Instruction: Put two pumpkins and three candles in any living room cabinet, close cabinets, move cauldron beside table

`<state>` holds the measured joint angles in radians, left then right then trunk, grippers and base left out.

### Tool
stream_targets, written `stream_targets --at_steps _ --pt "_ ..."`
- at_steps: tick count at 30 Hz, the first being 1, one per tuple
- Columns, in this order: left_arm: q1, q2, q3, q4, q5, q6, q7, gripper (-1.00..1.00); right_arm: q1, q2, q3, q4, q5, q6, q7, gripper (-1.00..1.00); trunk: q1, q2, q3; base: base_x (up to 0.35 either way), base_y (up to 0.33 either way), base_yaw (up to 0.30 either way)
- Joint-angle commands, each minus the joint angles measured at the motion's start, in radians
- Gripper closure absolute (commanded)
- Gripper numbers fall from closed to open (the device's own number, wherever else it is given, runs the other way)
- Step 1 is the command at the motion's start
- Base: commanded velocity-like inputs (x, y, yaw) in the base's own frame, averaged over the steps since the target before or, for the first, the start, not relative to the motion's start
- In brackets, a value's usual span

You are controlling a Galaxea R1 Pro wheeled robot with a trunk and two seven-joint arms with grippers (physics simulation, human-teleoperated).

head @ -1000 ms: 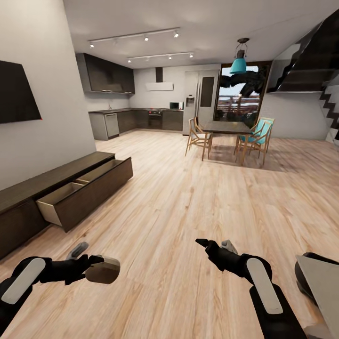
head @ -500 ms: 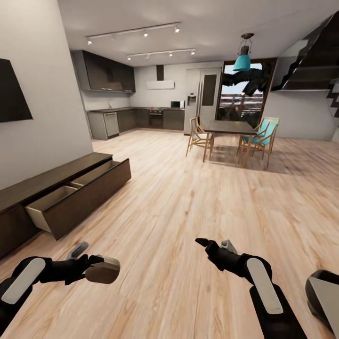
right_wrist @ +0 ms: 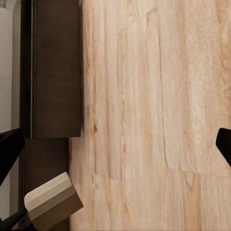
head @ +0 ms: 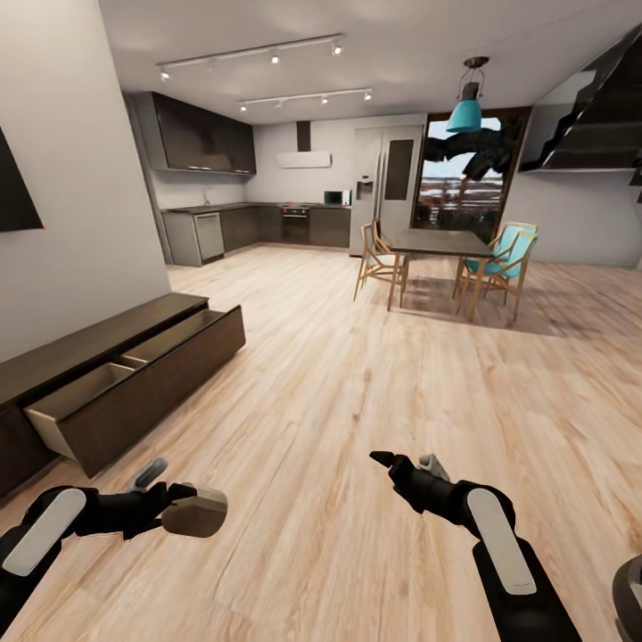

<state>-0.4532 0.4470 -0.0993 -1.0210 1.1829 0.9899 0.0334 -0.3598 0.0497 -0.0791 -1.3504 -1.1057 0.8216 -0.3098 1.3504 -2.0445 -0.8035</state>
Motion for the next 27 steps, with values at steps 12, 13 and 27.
stream_targets --at_steps 12,13,27 --pt "-0.001 0.001 -0.006 -0.001 0.012 0.001 0.003 1.0 -0.001 0.001 -0.002 -0.001 -0.01 0.004 -0.009 -1.0 0.0 0.0 -0.001 0.339 0.0 0.0" --pt "-0.001 0.001 -0.006 -0.001 0.012 0.001 0.003 1.0 -0.001 0.001 -0.002 -0.001 -0.01 0.004 -0.01 -1.0 0.0 0.0 -0.001 0.339 0.0 0.0" --pt "-0.001 0.001 -0.007 -0.001 0.011 0.001 0.003 1.0 -0.001 0.001 -0.002 -0.001 -0.01 0.004 -0.009 -1.0 0.0 0.0 -0.001 0.338 0.0 0.0"
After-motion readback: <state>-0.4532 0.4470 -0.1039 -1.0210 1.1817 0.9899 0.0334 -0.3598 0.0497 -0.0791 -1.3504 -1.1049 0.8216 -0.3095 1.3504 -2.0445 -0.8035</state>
